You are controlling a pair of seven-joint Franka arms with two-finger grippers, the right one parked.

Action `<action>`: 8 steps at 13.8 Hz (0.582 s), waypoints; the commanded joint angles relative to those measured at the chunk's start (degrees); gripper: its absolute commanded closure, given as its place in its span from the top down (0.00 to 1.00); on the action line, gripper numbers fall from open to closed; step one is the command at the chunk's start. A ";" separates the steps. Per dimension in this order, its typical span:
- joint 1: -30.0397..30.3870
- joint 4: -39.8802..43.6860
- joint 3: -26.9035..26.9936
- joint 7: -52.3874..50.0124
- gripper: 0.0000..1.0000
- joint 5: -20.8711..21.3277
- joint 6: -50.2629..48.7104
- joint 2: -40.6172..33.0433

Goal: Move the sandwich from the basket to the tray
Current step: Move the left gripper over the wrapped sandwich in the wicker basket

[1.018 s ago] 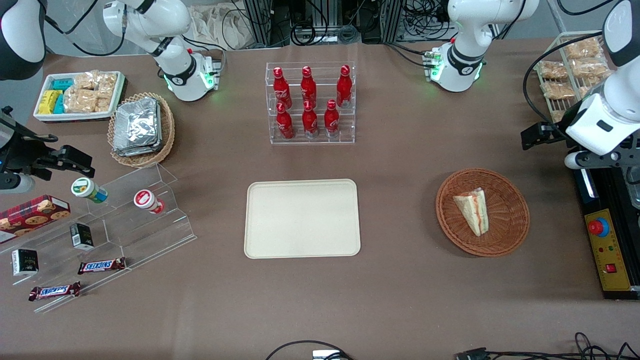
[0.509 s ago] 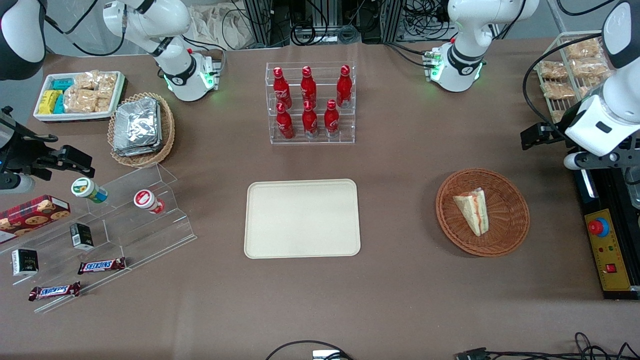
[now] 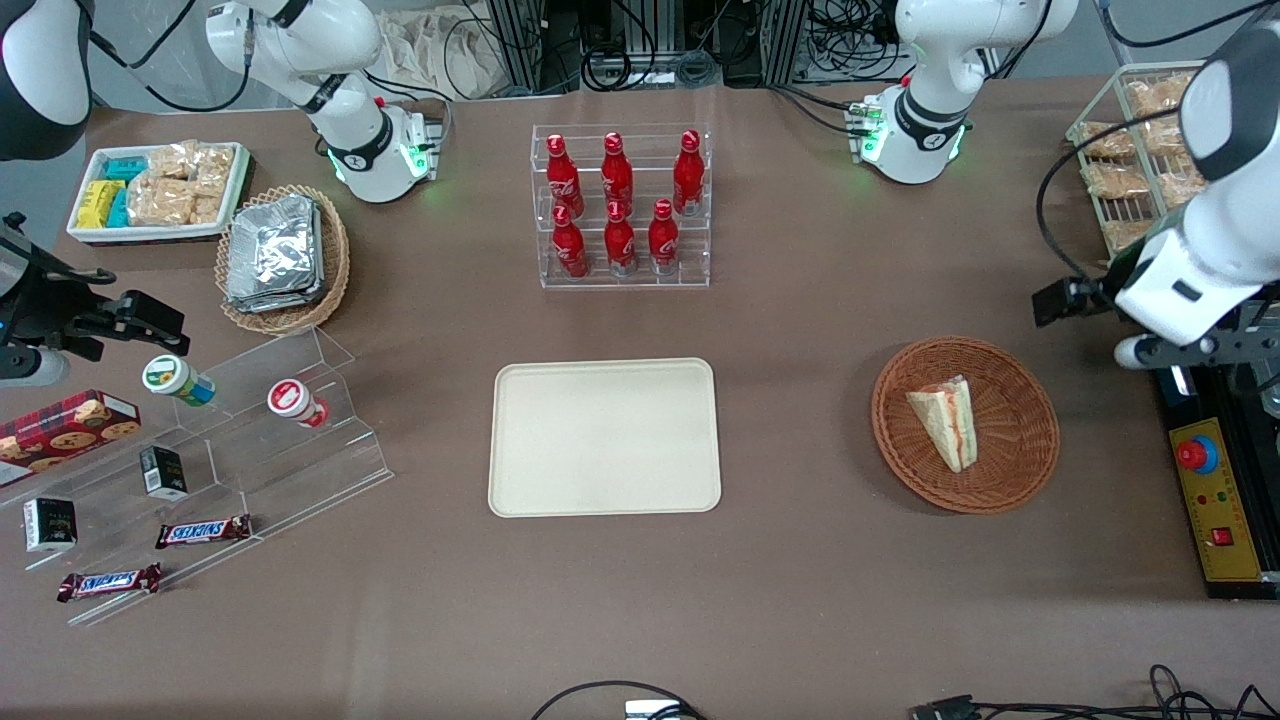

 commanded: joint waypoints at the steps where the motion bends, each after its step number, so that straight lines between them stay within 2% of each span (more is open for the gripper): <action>1: 3.06 -5.00 0.06 -1.93 1.00 -4.23 6.36 3.87; 3: 5.09 -4.92 0.06 -6.59 1.00 -7.57 6.63 8.87; 8: 3.52 -4.39 -0.55 -23.44 1.00 -7.68 12.42 18.03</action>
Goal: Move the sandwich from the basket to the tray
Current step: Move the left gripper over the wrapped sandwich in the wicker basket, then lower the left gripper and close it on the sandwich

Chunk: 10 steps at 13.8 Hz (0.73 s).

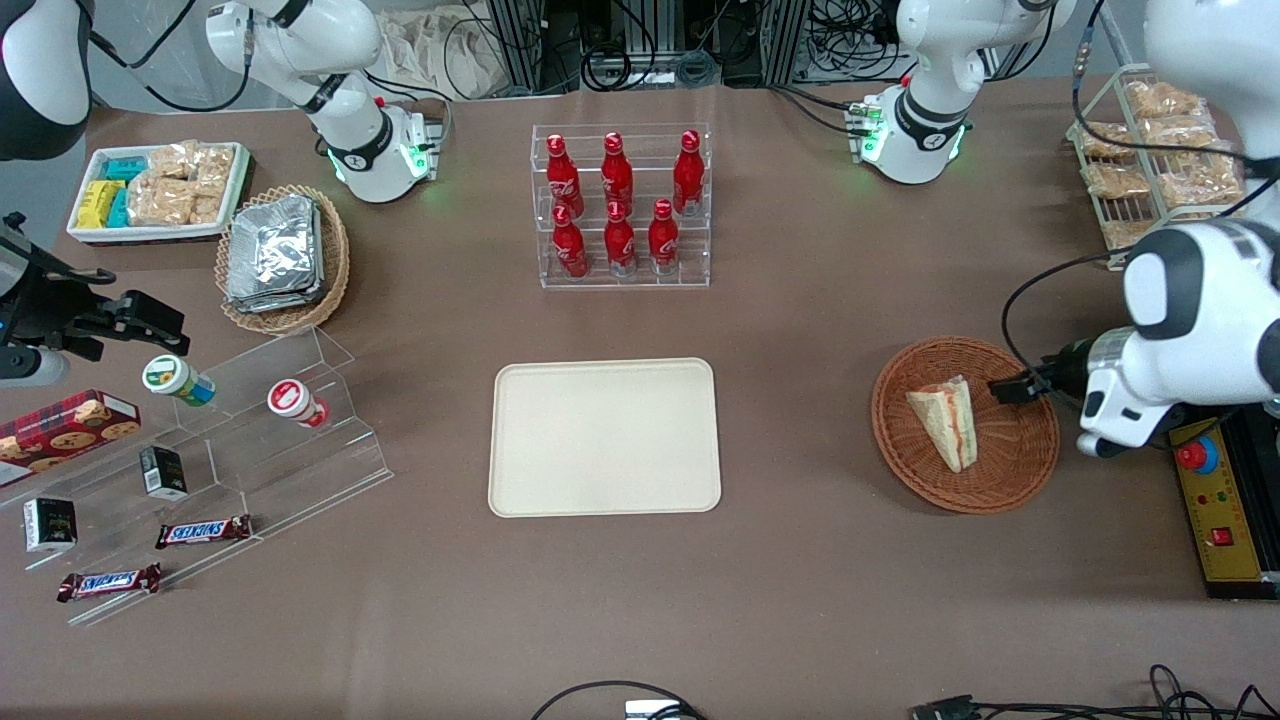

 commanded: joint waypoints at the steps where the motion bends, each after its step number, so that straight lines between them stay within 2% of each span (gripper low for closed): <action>1: -2.64 1.59 -0.35 -9.97 1.00 -0.43 3.06 3.83; 3: -3.36 2.99 -0.35 -12.71 1.00 -0.52 3.78 6.21; 10: -5.11 3.00 -0.44 -12.81 1.00 -1.13 10.28 11.05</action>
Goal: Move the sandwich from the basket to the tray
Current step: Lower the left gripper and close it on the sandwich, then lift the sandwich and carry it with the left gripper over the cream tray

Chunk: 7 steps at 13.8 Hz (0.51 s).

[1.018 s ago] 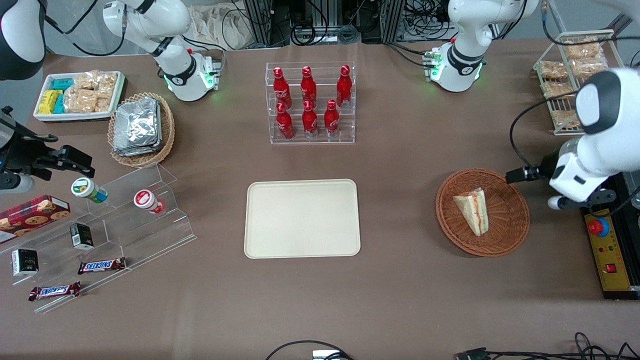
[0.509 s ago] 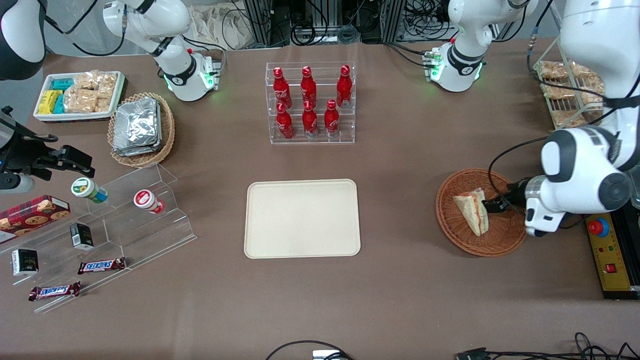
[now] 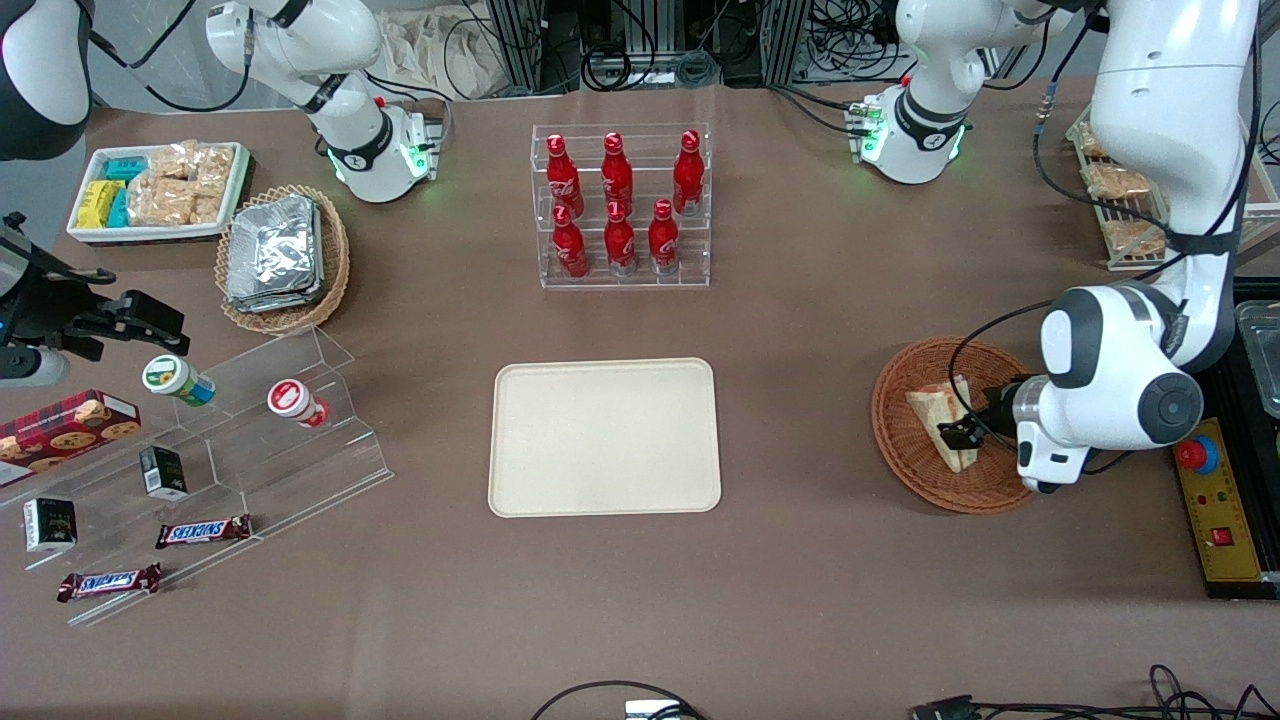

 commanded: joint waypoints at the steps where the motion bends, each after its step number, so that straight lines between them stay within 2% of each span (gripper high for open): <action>1: -1.13 1.07 0.08 -0.85 1.00 -0.75 1.26 2.53; 3: -1.31 0.11 0.08 -0.76 0.98 -0.67 1.44 2.88; 4: -1.31 -0.68 0.08 -0.42 0.86 -0.67 1.79 2.97; 6: -1.31 -1.39 0.08 0.03 0.35 -0.58 1.88 2.54; 7: -1.31 -1.22 0.08 0.11 0.16 -0.58 1.36 2.01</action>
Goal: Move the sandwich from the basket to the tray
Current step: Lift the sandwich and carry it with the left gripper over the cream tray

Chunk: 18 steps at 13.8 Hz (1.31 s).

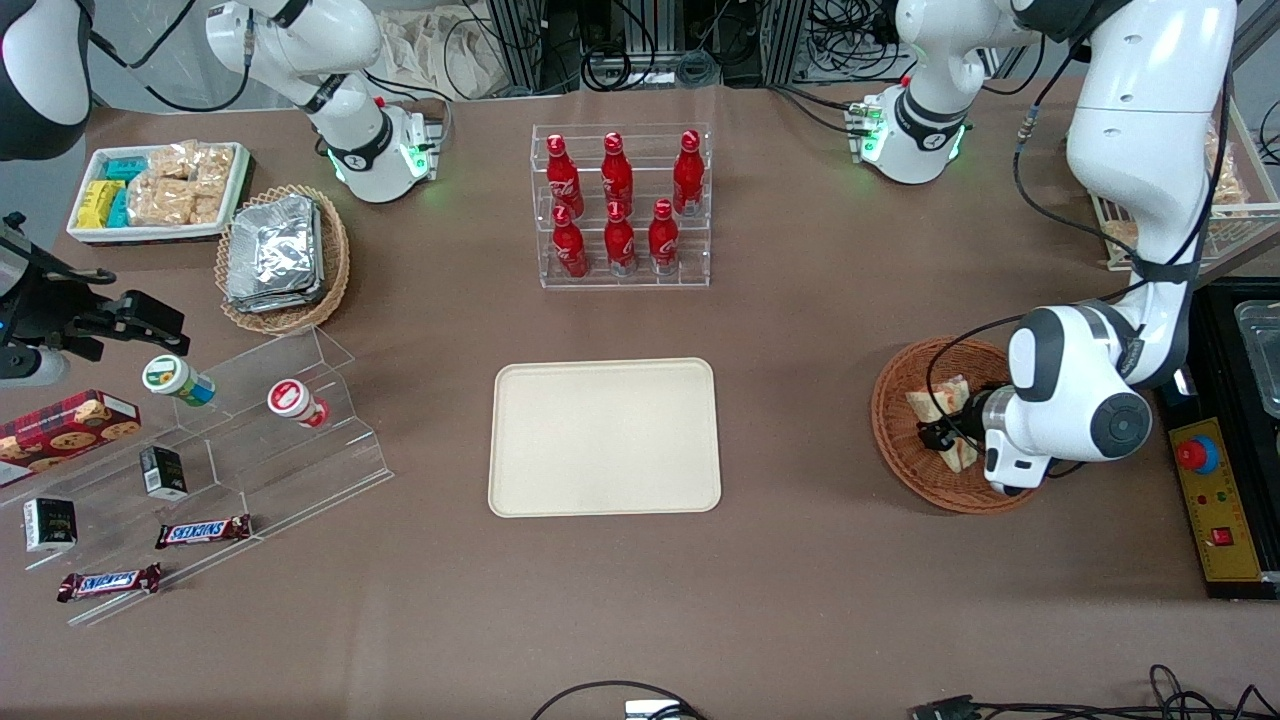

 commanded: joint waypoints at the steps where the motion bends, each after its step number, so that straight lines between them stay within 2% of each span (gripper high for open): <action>1: -0.40 -0.39 0.12 0.70 0.03 -0.50 -0.39 -2.38; 2: -0.40 -0.30 -0.66 1.66 0.00 -0.33 -1.27 -3.79; 4: -0.40 1.88 -1.55 5.95 0.00 -0.15 -5.38 -6.60; 6: -0.40 7.40 -2.86 15.42 0.00 0.11 -11.35 -7.40; 8: -0.92 13.65 -5.58 20.02 0.00 0.11 -16.29 -6.70; 10: -3.54 17.26 -7.96 19.51 0.00 0.20 -16.84 -5.22; 12: -8.90 20.77 -7.97 16.11 0.00 0.20 -16.57 -2.41; 14: -12.25 25.26 -8.14 8.38 0.00 -0.15 -16.48 1.63; 18: -20.42 30.63 -8.05 4.85 0.00 -0.15 -13.51 9.36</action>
